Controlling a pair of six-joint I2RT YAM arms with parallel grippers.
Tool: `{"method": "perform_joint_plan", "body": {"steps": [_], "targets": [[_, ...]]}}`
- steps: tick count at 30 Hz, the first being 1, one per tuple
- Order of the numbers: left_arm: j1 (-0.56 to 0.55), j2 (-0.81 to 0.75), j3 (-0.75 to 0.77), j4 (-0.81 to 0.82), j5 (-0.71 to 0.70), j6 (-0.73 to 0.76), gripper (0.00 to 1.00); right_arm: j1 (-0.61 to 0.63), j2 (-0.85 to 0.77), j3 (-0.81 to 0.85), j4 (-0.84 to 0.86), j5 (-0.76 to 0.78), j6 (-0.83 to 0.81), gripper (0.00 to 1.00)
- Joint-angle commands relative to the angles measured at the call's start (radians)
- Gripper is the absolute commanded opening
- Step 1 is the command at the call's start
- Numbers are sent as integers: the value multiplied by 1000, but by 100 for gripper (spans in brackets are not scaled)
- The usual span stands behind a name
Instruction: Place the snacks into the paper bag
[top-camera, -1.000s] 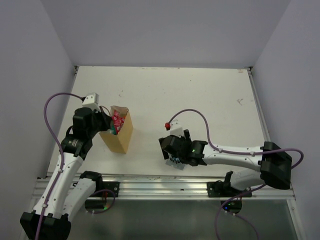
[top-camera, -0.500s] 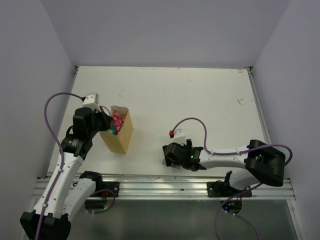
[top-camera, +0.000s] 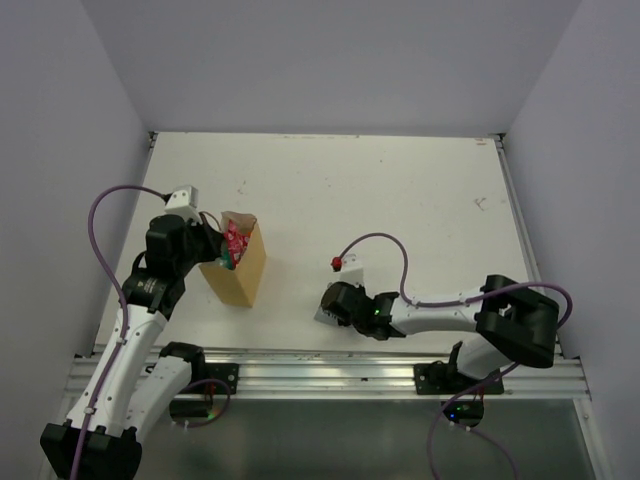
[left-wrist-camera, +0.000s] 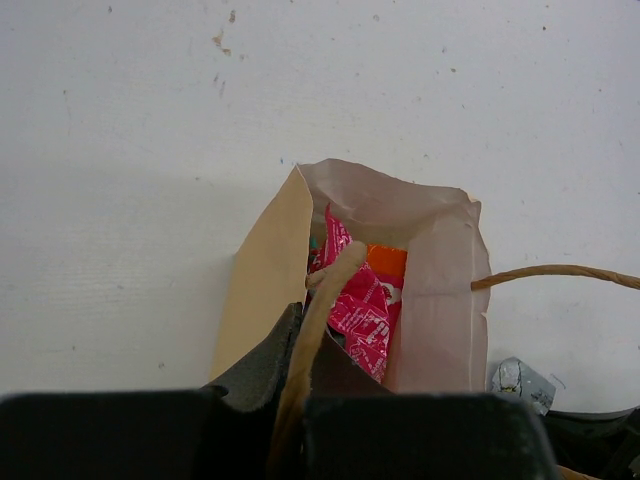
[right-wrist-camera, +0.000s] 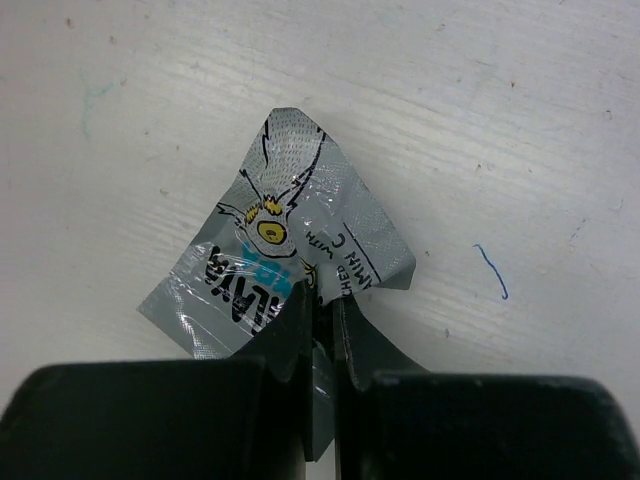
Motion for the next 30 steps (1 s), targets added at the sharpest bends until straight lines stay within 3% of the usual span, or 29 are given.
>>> {"method": "perform_joint_plan", "body": {"steps": [1, 6, 10, 16, 23, 25, 30], "targets": [[-8, 2, -6, 23, 22, 1, 0, 5, 12, 41, -176, -38, 0, 0], [-8, -1, -8, 23, 23, -1, 0, 8, -111, 352, -385, 172, -185, 0], [-8, 5, -9, 26, 26, -1, 0, 5, -119, 604, -332, 244, -408, 0], [-8, 10, -8, 26, 39, 1, 0, 5, 131, 1054, -221, 135, -676, 0], [-8, -1, -9, 29, 39, 1, 0, 5, 478, 1430, -266, -5, -688, 0], [-8, -4, -9, 29, 39, 2, 0, 5, 521, 1471, -298, -22, -665, 0], [-8, -2, -9, 31, 39, 2, 0, 6, 518, 1396, -332, -38, -641, 0]]}}
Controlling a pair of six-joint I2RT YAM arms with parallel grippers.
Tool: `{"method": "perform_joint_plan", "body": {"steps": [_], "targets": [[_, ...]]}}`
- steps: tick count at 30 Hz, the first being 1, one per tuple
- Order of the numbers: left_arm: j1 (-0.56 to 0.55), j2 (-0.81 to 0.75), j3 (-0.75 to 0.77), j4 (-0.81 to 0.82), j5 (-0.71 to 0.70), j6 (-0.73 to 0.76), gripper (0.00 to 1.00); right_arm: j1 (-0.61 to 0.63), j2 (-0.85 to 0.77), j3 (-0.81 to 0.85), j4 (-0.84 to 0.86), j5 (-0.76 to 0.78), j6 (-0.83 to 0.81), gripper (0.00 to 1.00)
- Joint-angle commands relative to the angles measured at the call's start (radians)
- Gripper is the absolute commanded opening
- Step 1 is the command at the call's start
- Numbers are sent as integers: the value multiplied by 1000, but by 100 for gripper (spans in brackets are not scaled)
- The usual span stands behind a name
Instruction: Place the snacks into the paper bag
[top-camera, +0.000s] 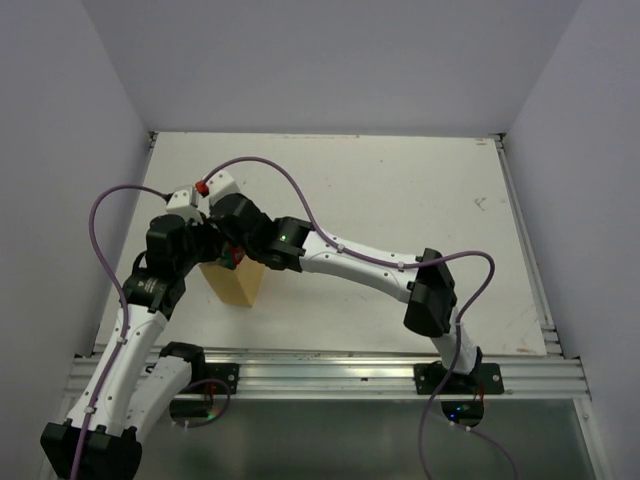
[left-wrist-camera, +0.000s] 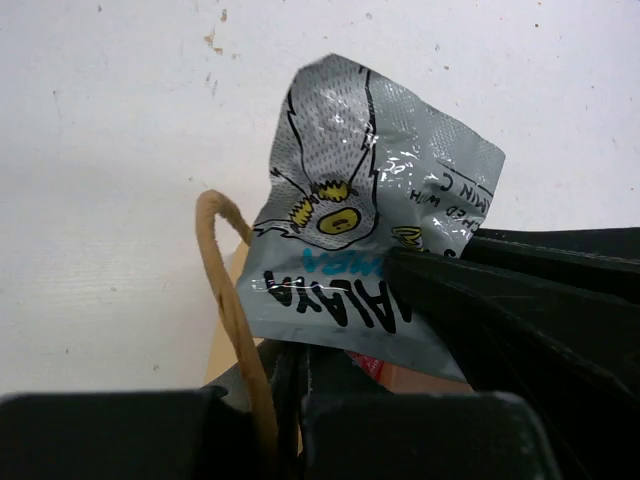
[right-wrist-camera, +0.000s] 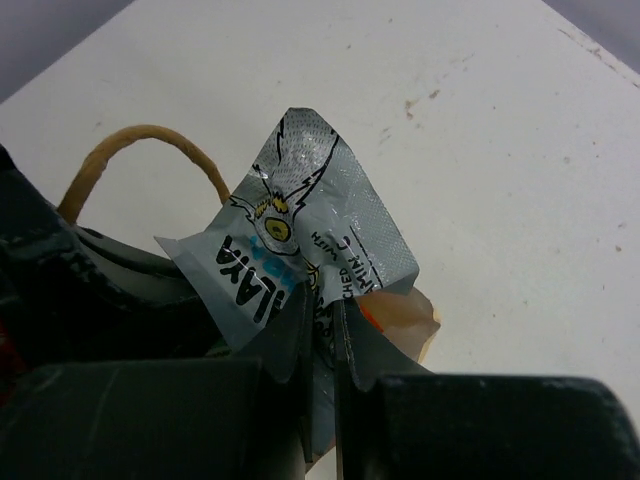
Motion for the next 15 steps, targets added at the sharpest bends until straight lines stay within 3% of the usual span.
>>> {"method": "perform_joint_plan", "body": {"steps": [1, 15], "targets": [[-8, -2, -7, 24, 24, 2, 0, 3, -68, -15, -40, -41, 6, 0], [-8, -8, -7, 22, 22, 2, 0, 3, -63, -83, -178, -121, 40, 0]]}}
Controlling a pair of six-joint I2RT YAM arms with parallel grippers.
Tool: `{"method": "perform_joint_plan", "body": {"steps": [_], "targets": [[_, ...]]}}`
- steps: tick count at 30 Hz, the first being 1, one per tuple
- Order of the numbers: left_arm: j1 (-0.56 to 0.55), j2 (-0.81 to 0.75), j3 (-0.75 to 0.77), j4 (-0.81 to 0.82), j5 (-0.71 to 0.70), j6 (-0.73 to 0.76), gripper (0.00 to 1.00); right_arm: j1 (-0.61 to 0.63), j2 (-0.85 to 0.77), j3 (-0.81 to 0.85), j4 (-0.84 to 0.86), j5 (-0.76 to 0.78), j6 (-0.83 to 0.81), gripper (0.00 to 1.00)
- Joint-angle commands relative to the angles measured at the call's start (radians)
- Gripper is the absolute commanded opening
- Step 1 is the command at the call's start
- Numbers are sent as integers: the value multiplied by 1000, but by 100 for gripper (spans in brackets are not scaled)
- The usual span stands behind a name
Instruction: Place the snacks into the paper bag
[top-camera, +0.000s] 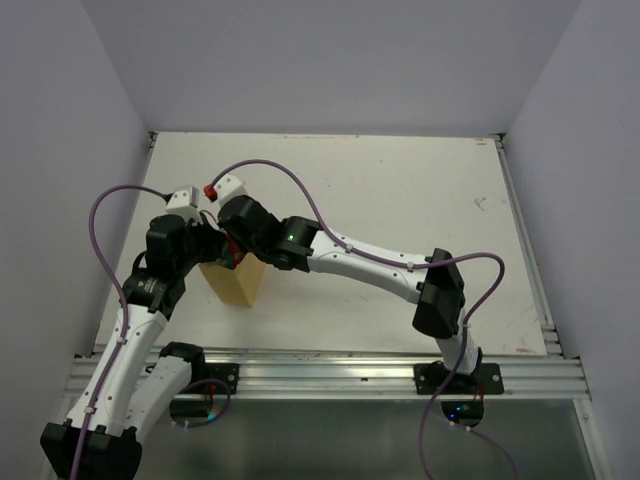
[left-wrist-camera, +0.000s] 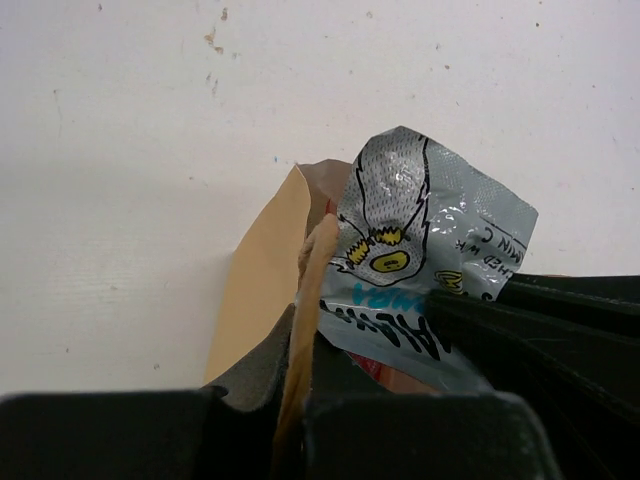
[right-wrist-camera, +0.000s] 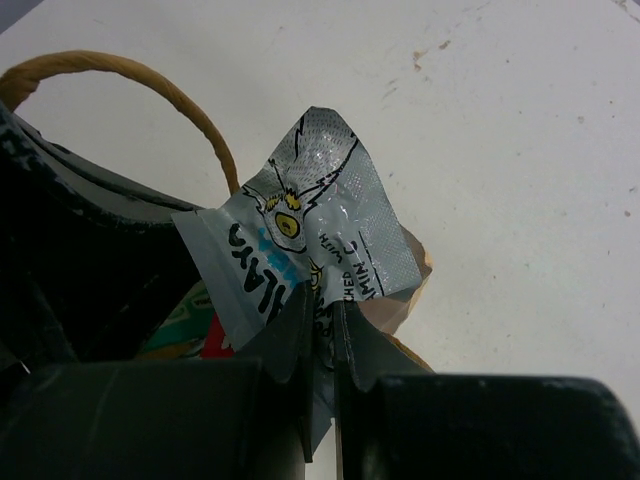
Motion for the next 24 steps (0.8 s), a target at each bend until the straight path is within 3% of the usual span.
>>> {"method": "perform_joint_plan", "body": {"steps": [1, 12, 22, 24], "targets": [[-8, -7, -7, 22, 22, 0, 0, 9, 5, -7, -87, -85, 19, 0], [-8, -10, -7, 21, 22, 0, 0, 12, 99, 50, -213, -125, 35, 0], [-8, -3, -7, 18, 8, -3, 0, 14, 154, 140, -218, -147, 30, 0], [-8, 3, -5, 18, 11, -3, 0, 14, 143, 149, -215, -133, 18, 7]]}}
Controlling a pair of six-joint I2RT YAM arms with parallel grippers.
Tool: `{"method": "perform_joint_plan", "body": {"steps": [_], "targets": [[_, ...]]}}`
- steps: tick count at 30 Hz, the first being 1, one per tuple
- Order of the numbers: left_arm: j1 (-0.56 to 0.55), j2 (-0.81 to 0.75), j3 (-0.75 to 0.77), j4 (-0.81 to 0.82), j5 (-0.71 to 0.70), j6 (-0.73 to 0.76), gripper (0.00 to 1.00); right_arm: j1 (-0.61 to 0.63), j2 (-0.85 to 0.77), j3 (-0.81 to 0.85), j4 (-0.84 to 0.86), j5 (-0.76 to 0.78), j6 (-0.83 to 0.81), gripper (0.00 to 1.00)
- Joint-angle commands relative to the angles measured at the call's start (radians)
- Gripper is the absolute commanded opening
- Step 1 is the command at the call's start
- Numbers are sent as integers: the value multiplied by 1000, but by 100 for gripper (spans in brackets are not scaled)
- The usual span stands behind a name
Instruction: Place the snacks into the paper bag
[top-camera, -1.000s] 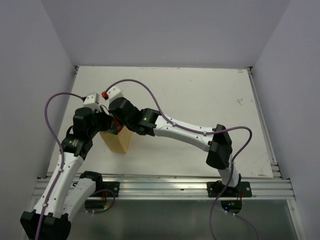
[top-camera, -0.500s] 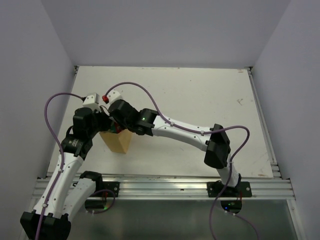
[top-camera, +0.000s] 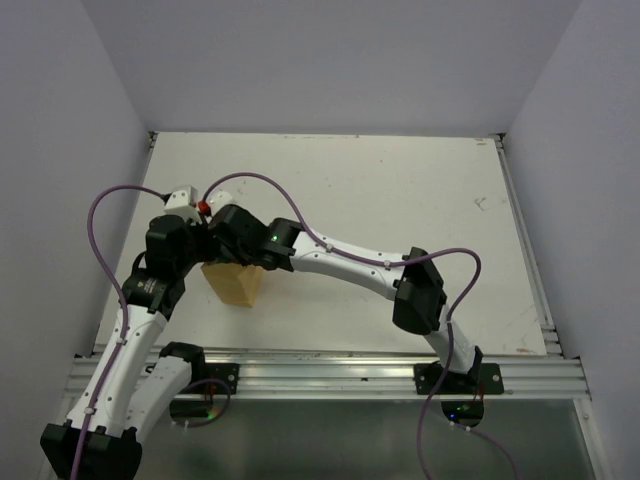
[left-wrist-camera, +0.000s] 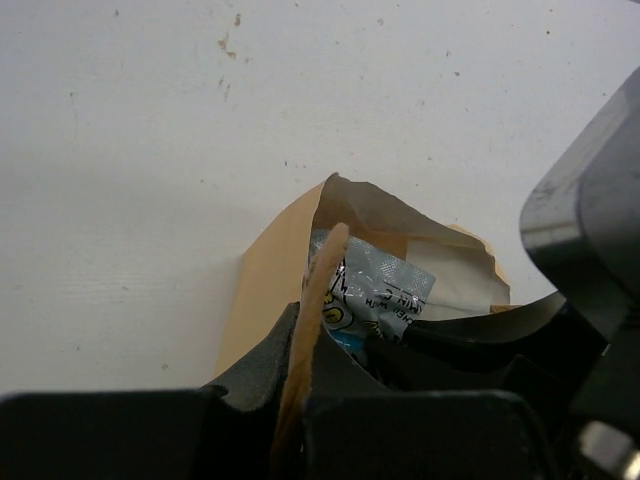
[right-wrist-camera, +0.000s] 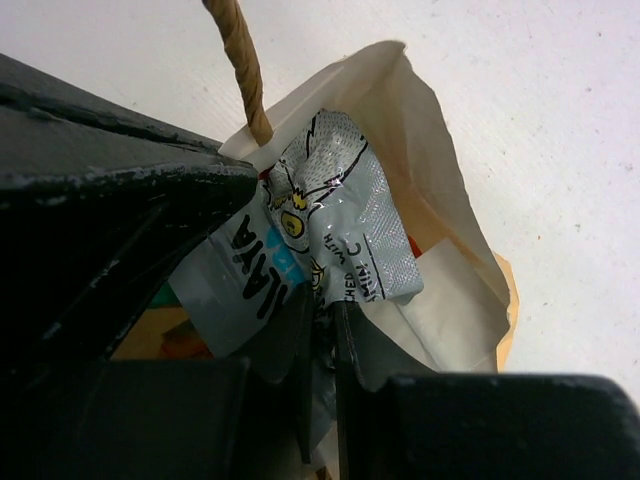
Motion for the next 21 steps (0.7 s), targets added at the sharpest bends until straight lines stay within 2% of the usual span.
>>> {"method": "perform_joint_plan", "body": {"steps": [1, 3, 4, 7, 11, 18, 21], "targets": [[-8, 8, -5, 19, 38, -3, 0, 15, -14, 40, -32, -45, -21, 10], [-8, 10, -5, 19, 39, -2, 0, 19, -52, 33, -6, -3, -39, 38], [-8, 10, -5, 19, 38, -2, 0, 23, -104, 27, 5, 15, -61, 62], [-8, 10, -7, 20, 38, -3, 0, 46, -199, -6, 64, 90, -98, 75], [-8, 14, -7, 21, 42, -3, 0, 58, -368, -63, 136, 143, -115, 78], [-8, 19, -5, 22, 48, -2, 0, 66, -575, -388, 400, 162, -75, 79], [-8, 17, -7, 24, 50, 0, 0, 66, -559, -392, 339, 196, -24, 79]]}}
